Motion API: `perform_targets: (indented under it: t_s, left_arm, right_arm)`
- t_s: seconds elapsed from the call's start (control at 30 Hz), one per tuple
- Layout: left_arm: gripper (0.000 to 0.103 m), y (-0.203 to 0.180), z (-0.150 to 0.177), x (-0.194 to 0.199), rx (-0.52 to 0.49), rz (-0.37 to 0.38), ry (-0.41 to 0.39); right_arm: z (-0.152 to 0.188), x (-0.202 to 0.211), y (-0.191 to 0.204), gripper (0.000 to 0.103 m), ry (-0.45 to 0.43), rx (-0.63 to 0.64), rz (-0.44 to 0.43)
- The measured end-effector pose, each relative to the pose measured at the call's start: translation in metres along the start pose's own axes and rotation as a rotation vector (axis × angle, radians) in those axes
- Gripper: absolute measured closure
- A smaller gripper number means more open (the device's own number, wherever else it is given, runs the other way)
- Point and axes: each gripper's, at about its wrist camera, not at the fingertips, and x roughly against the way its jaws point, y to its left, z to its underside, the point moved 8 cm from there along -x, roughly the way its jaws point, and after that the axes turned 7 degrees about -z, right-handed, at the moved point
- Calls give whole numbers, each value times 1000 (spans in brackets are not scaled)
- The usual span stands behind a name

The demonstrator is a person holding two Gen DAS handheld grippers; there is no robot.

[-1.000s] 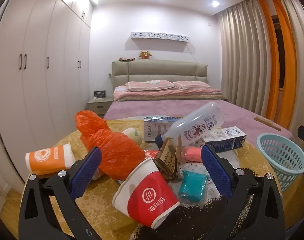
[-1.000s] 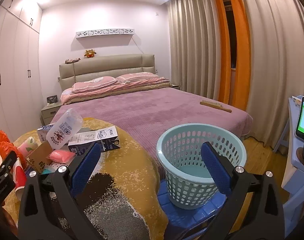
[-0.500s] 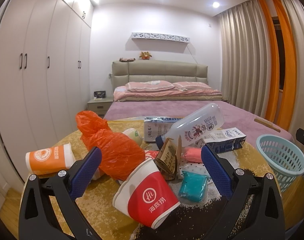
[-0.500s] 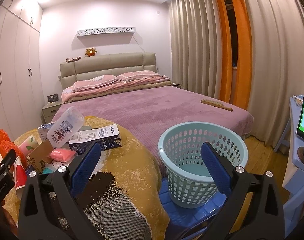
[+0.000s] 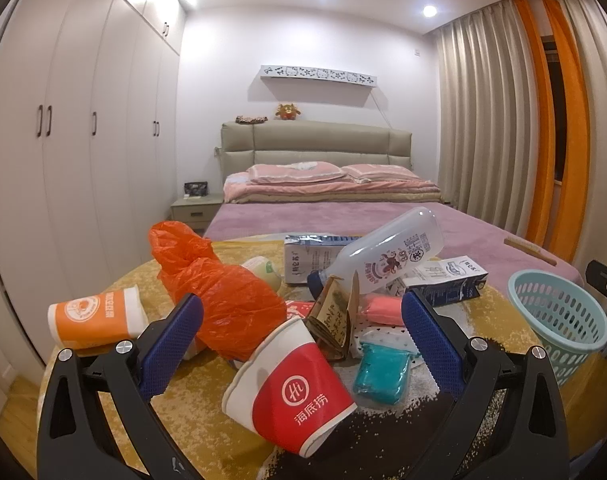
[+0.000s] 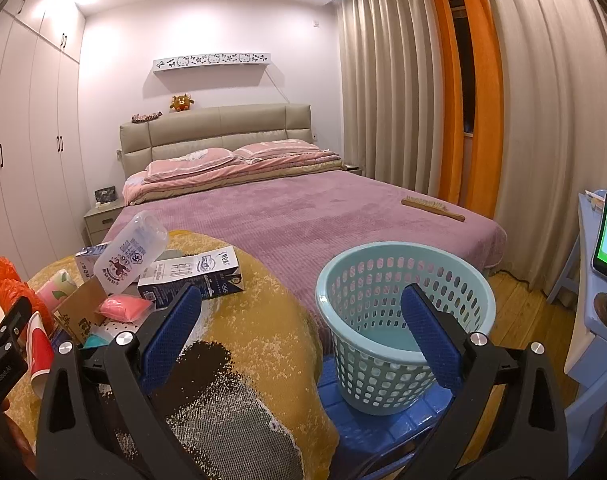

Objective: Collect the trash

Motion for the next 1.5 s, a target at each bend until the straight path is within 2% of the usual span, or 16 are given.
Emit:
perform_targets:
  t_s: [1.07,1.2,1.33,1.5]
  left_arm:
    - [7,0,1,0,4,1,2]
    - [7,0,0,2,3,19,20]
    - [7,29,-11,15,-12,-21,16]
    - [7,94,-35,17,19,-82,55]
  right_arm:
    - [4,-1,2,8,12,-1,-5]
    - [4,-1,6,16,26,8,-18]
    - [0,3,18,25,22,19,-51]
    - [-1,5,41,26,39,28,-103]
